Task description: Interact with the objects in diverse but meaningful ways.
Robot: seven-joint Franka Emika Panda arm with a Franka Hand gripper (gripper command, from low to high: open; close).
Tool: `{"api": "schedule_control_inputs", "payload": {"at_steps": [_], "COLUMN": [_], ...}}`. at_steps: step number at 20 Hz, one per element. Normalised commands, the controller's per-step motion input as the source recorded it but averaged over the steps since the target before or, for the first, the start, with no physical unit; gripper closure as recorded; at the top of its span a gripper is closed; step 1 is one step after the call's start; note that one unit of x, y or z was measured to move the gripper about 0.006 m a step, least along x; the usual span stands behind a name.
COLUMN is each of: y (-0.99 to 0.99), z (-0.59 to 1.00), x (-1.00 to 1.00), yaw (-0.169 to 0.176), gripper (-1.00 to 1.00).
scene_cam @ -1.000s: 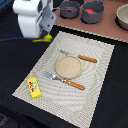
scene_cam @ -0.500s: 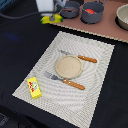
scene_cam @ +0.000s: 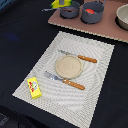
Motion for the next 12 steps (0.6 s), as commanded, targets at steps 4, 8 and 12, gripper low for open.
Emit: {"api": "schedule_control_inputs", "payload": {"at_steps": [4, 8, 12], "y": [0.64, 0.62, 0.60], "z": [0.06, 0.00, 0.00], "x": [0.18, 0.14, 0.18], "yaw": [-0.020, -0.022, -0.020], "gripper": [1.00, 1.00, 1.00]}}
